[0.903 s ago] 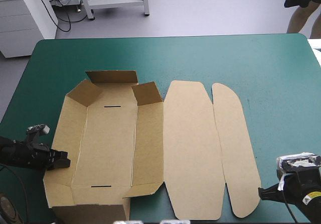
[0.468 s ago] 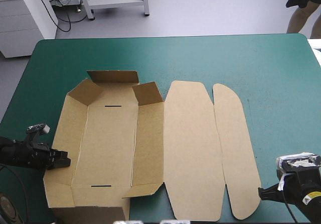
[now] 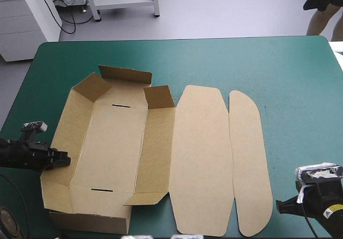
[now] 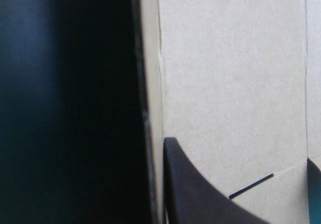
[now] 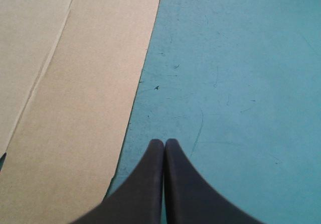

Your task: Fold the box

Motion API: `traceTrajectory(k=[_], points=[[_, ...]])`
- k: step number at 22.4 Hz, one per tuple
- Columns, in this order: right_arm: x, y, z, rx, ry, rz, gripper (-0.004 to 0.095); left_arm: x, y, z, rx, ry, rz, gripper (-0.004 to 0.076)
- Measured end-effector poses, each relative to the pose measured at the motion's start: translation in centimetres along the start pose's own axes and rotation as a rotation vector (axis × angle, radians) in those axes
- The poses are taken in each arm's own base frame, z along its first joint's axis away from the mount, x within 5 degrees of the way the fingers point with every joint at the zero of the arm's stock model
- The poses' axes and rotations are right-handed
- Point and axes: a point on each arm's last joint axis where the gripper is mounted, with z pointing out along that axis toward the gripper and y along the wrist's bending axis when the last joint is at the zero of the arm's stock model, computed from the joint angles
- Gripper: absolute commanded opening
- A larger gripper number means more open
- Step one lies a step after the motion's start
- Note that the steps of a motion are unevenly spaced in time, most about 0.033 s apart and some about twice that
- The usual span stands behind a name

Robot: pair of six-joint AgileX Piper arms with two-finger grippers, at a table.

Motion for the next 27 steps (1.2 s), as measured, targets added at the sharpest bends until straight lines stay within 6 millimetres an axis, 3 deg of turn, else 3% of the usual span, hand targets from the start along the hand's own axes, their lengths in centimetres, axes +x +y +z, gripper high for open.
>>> traceTrajectory(k=[7, 14, 21, 27], points=[[0.0, 0.0, 0.0, 0.0, 0.0, 0.0, -0.0019, -0.3, -0.5, 0.3, -0.018, 0.03, 0.047, -0.001], [0.0, 0.0, 0.0, 0.0, 0.0, 0.0, -0.0019, -2.5, -3.1, 0.6, -0.057, 0.081, 0.216, -0.001], [0.0, 0.0, 0.0, 0.0, 0.0, 0.0, -0.002, -7.5, -9.0, -1.9, -0.151, 0.017, 0.53, -0.001], [0.0, 0.0, 0.0, 0.0, 0.0, 0.0, -0.002, -9.4, -13.9, 0.0, -0.289, -0.009, 0.826, -0.001]])
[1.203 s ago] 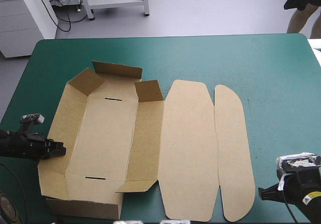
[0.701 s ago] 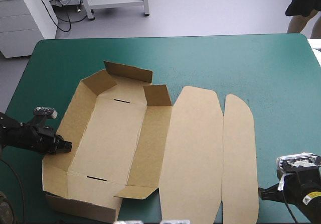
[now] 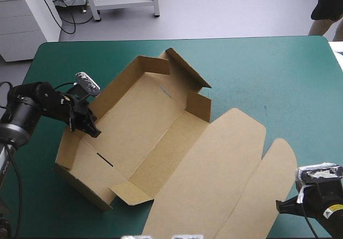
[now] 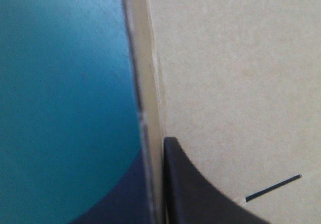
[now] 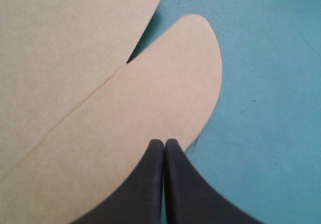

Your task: Fold the box

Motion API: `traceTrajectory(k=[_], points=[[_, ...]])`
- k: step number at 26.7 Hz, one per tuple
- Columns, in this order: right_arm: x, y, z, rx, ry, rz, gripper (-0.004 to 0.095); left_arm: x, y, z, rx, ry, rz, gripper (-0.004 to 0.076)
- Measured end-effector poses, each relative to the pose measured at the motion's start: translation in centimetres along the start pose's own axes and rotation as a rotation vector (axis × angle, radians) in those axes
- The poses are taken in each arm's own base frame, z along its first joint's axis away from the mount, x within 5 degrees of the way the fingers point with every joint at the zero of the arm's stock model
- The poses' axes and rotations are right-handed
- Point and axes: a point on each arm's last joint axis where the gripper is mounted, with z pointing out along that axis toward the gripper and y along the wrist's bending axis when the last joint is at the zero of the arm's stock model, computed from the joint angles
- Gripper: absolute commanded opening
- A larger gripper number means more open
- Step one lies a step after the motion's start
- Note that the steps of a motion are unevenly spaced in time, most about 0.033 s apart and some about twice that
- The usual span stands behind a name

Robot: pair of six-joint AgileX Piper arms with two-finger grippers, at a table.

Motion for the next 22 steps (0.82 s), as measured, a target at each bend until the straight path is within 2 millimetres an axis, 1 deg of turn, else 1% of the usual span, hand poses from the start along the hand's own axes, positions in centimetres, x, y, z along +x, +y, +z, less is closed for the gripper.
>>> traceTrajectory(k=[3, 8, 10, 17, 22], points=[[0.0, 0.0, 0.0, 0.0, 0.0, 0.0, -0.002, -2.6, -1.8, 0.5, -0.089, -0.082, 0.159, -0.001], [0.0, 0.0, 0.0, 0.0, 0.0, 0.0, -0.002, -5.3, -3.3, 1.2, -0.193, -0.198, 0.265, -0.001], [0.0, 0.0, 0.0, 0.0, 0.0, 0.0, -0.002, -6.4, -3.9, 1.8, -0.234, -0.227, 0.318, -0.001], [0.0, 0.0, 0.0, 0.0, 0.0, 0.0, -0.002, -8.2, -5.5, 3.2, -0.298, -0.265, 0.456, -0.001], [0.0, 0.0, 0.0, 0.0, 0.0, 0.0, -0.002, -9.8, -6.6, 3.1, -0.36, -0.363, 0.553, -0.001]])
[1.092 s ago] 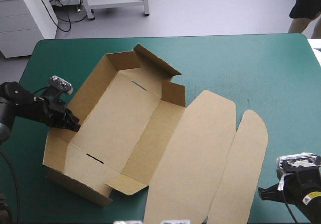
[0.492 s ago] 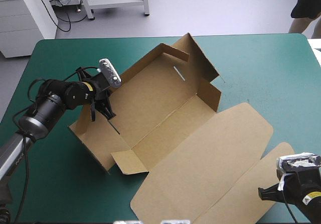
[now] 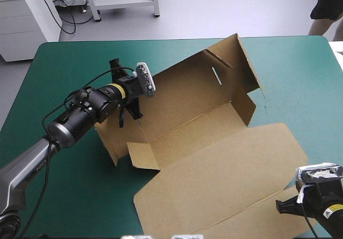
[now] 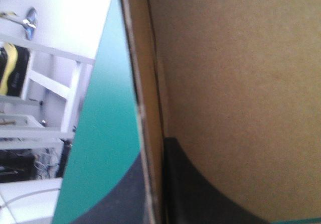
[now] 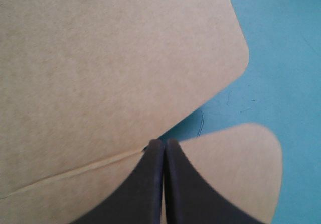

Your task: Fold the box

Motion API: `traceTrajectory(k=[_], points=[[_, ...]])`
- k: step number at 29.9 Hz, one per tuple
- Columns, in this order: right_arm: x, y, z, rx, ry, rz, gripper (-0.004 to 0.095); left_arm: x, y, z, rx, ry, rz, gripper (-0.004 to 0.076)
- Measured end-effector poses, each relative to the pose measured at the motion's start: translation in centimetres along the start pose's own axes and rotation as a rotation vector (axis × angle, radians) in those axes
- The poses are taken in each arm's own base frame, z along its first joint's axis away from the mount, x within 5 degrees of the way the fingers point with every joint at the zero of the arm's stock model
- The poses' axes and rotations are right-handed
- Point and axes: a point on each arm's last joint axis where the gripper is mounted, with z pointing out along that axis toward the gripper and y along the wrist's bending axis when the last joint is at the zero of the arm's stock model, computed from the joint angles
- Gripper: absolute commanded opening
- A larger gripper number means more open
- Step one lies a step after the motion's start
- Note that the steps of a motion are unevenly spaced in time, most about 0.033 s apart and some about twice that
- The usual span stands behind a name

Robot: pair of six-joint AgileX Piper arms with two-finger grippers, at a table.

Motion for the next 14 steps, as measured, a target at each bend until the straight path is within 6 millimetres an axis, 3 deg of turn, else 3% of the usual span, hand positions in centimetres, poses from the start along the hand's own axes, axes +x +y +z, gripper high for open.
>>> traceTrajectory(k=[7, 14], points=[[0.0, 0.0, 0.0, 0.0, 0.0, 0.0, -0.002, -1.8, -0.3, -0.1, -0.067, -0.084, 0.145, -0.001], [0.0, 0.0, 0.0, 0.0, 0.0, 0.0, -0.002, -3.6, -2.2, -0.5, -0.033, -0.092, 0.262, -0.001]])
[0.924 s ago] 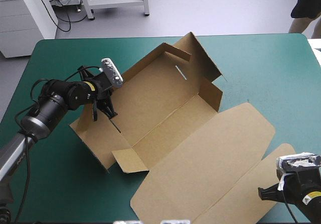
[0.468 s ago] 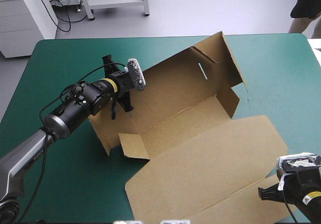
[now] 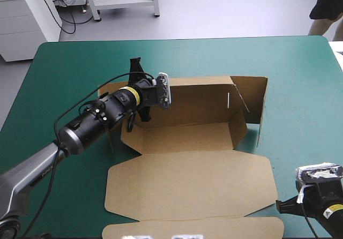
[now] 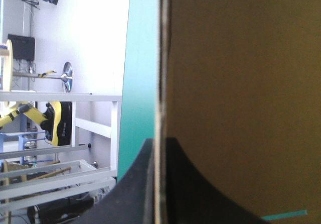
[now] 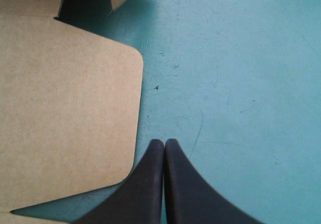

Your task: Fold the box

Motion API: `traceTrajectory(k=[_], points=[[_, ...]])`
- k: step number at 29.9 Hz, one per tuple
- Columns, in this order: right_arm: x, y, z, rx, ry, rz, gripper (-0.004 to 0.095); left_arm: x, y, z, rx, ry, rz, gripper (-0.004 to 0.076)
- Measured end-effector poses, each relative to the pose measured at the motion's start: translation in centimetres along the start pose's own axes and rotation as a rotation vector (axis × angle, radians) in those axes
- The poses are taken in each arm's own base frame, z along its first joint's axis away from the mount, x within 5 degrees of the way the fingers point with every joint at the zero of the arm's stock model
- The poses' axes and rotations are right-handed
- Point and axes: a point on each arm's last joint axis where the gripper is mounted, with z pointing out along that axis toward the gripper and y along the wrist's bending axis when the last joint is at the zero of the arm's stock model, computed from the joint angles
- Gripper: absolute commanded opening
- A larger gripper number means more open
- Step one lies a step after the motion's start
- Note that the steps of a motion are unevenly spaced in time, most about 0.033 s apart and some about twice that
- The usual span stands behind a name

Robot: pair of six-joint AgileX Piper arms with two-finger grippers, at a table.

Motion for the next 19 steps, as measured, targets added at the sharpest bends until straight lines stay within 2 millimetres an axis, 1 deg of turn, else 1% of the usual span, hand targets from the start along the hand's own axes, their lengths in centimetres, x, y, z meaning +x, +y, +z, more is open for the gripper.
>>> traceTrajectory(k=[5, 10, 15, 17, 19], points=[[0.0, 0.0, 0.0, 0.0, 0.0, 0.0, -0.002, -2.2, -1.2, -0.6, -0.005, 0.0, 0.086, -0.001], [0.0, 0.0, 0.0, 0.0, 0.0, 0.0, -0.0019, -4.5, -2.2, -1.5, -0.068, 0.029, 0.116, -0.001], [0.0, 0.0, 0.0, 0.0, 0.0, 0.0, -0.0019, -6.1, -2.9, -2.3, -0.133, 0.022, 0.098, -0.001], [0.0, 0.0, 0.0, 0.0, 0.0, 0.0, -0.0019, -6.5, -3.6, -2.4, -0.134, 0.014, 0.112, -0.001], [0.0, 0.0, 0.0, 0.0, 0.0, 0.0, -0.002, -6.6, -4.7, -2.4, -0.123, 0.025, 0.131, -0.001]])
